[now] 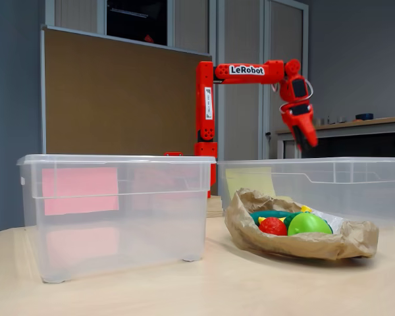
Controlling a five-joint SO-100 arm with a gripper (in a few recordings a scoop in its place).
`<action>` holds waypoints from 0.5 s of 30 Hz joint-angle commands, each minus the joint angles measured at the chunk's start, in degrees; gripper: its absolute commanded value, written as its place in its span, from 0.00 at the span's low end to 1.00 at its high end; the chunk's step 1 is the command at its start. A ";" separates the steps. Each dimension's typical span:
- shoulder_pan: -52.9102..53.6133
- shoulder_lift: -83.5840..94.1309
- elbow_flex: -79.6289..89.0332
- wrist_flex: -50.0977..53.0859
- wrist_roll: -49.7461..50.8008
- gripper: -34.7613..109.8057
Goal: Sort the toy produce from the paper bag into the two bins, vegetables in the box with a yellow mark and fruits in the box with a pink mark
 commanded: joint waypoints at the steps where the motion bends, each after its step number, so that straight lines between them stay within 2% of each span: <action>1: 8.00 3.96 -6.50 -2.72 -26.98 0.52; 8: 28.56 6.15 -8.96 -3.69 -61.26 0.45; 10: 34.10 5.80 -8.96 -2.99 -66.97 0.41; 15: 46.32 3.08 -9.40 -0.53 -74.44 0.40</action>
